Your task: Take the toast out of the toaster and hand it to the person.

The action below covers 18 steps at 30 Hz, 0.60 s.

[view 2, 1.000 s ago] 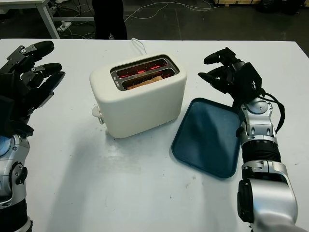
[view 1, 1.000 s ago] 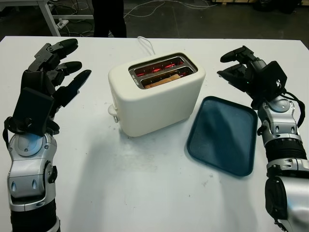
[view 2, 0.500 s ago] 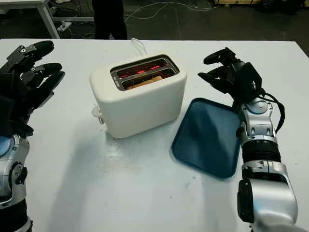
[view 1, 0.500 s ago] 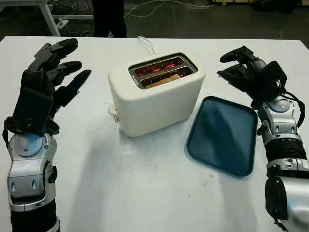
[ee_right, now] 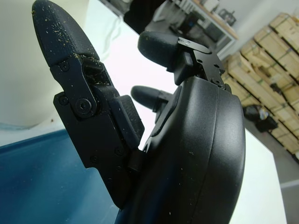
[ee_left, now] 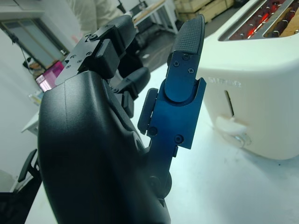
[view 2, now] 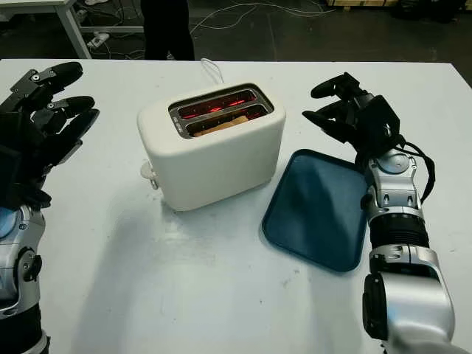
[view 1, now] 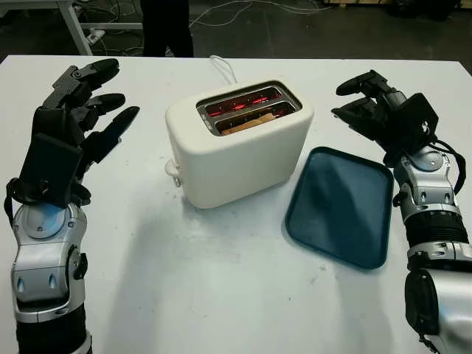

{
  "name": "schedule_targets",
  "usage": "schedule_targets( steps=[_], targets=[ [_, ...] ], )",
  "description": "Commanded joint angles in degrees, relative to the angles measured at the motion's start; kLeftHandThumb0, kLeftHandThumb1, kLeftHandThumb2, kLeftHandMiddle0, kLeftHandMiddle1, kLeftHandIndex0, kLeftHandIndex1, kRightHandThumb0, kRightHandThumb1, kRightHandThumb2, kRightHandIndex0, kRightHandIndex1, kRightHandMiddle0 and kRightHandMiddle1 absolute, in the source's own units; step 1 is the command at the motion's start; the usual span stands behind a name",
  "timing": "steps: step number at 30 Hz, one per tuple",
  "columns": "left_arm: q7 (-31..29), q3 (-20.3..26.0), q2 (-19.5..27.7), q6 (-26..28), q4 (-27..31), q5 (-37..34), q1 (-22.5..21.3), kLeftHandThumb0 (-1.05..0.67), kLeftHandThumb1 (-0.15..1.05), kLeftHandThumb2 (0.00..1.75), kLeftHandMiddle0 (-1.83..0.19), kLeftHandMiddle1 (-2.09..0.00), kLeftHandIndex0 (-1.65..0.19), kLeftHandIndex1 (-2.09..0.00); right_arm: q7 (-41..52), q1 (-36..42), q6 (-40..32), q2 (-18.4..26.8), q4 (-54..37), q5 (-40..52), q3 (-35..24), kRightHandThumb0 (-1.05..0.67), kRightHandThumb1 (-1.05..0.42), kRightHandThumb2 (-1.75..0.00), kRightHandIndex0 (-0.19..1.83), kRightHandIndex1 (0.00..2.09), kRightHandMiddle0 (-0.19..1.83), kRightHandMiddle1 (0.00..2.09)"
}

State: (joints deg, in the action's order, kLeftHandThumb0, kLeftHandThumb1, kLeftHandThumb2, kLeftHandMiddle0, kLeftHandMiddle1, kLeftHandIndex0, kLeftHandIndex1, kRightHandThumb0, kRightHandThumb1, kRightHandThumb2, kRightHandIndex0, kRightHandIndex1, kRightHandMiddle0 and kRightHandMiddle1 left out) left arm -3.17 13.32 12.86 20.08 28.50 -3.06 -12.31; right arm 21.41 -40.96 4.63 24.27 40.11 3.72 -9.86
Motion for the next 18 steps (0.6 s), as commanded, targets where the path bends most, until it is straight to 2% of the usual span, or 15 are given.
schedule_targets(
  steps=[1,18],
  targets=[
    [0.10,0.03,0.00,-0.76,0.09,-0.24,0.60,-0.58,0.91,0.00,-0.25,-0.89,-0.39,-0.48,-0.41,-0.79,-0.47,0.51,-0.85,0.12,0.19,-1.05,-0.78,0.00,0.02,1.72,0.13,1.57],
    [0.12,-0.03,-0.10,-0.43,0.33,-0.29,0.78,-0.58,0.91,0.00,-0.25,-0.88,-0.39,-0.48,0.02,-0.80,-0.23,0.40,-0.80,0.47,0.06,-1.05,-0.77,0.00,0.03,1.73,0.14,1.57]
  ],
)
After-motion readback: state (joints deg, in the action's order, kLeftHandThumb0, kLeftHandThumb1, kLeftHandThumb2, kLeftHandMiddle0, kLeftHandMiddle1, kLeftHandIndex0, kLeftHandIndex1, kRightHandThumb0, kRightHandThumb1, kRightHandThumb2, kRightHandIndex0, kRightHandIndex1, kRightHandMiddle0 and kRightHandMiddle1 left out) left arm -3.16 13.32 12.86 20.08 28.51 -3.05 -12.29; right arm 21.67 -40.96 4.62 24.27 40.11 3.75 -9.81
